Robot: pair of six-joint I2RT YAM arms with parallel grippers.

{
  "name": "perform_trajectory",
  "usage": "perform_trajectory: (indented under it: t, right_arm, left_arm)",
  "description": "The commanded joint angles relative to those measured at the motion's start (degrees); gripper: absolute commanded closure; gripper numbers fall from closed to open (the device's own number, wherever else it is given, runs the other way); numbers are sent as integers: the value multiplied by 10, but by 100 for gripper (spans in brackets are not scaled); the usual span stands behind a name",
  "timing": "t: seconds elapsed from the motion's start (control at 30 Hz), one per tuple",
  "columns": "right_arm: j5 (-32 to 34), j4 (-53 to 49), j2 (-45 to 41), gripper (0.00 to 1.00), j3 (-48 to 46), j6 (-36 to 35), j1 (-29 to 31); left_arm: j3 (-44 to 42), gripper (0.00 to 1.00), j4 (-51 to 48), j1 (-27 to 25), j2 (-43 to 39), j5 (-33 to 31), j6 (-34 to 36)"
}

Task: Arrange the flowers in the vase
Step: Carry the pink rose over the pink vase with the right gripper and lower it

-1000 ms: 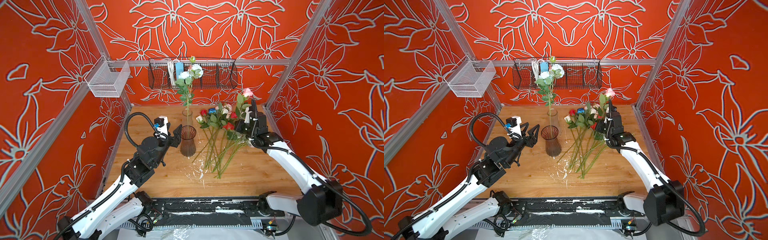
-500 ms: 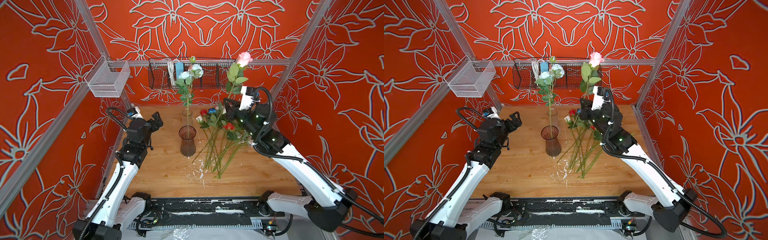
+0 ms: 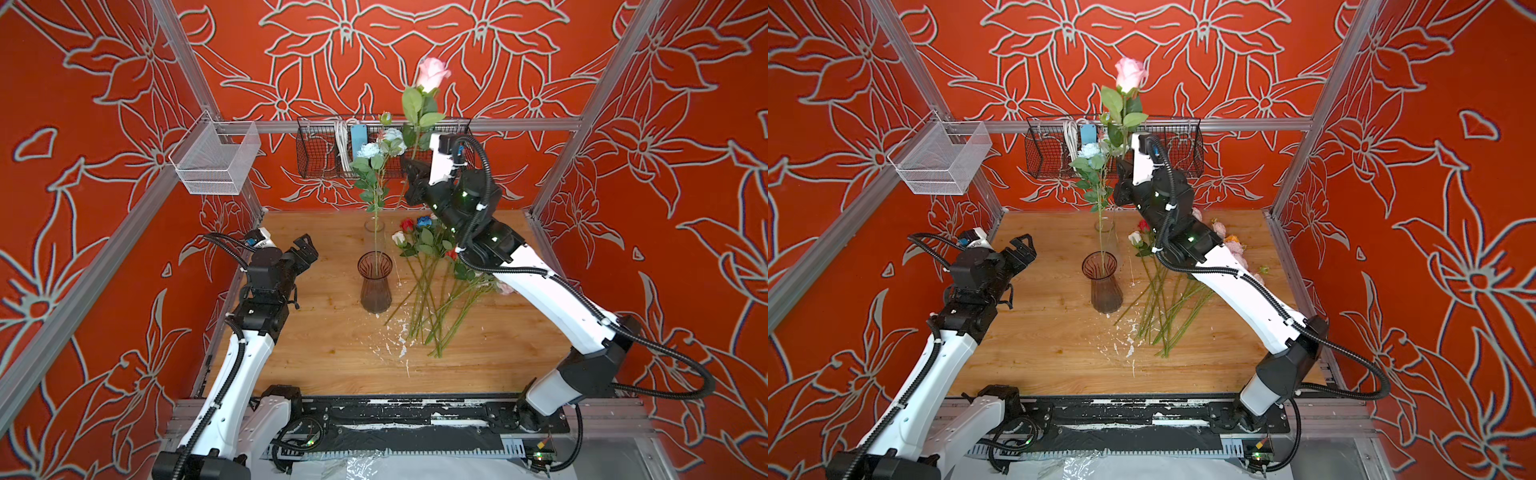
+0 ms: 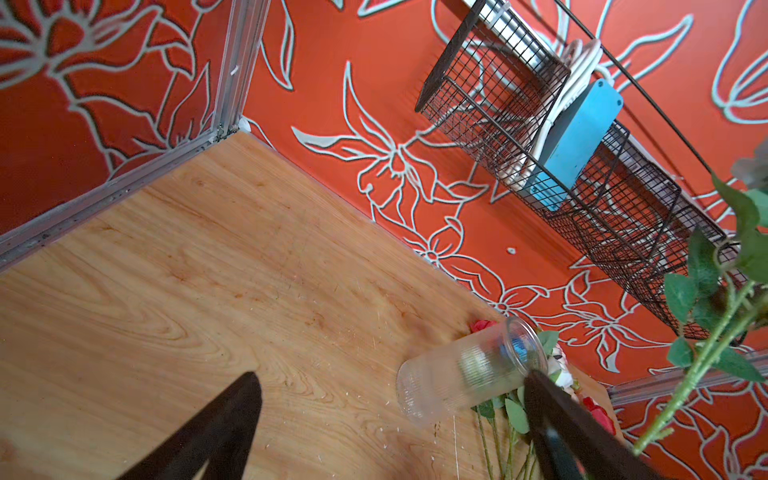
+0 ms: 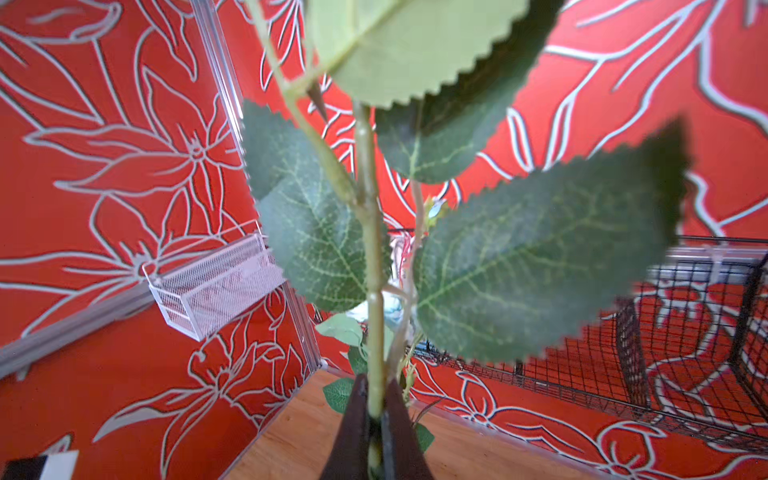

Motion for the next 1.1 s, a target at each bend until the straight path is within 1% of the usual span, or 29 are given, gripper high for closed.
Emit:
perform_trajectory:
  t: [0.0, 0.1, 0.23, 0.37, 0.47, 0.6, 0.67, 0.7, 0.73, 0.93, 1.07]
  right_arm:
    - [1, 30, 7, 98, -39, -33, 18]
    - [-10, 54, 3, 98, -102, -30, 36]
    - [-16, 55, 11, 96, -155, -61, 66]
    - [-11, 45, 18, 96, -172, -55, 75]
    - [-11, 31, 31, 94, -167, -47, 76]
    - [-9, 15, 36, 83, -164, -38, 81]
    - [5, -3, 34, 75, -158, -36, 84]
    - [12, -20, 32, 68, -153, -34, 85]
    - [15, -33, 30, 65, -149, -32, 85]
    - [42, -62, -13, 56, -159, -27, 94]
    - [59, -88, -41, 48, -155, -27, 96]
  left_arm:
    - [4, 2, 19, 9, -12, 2, 5]
    - [0, 2, 30, 15, -11, 30, -5]
    - [-6, 2, 49, 18, -10, 67, -20]
    - [-13, 2, 67, 23, -8, 90, -33]
    - [-13, 2, 71, 27, -5, 105, -41]
    - [-14, 2, 70, 28, -8, 99, -37]
    - [-13, 2, 67, 29, -7, 97, -39]
    - [-13, 2, 65, 28, -6, 96, -39]
    - [-11, 2, 62, 28, -6, 94, -39]
    - [-8, 2, 51, 29, -8, 79, -30]
    - [-6, 2, 49, 33, -4, 80, -29]
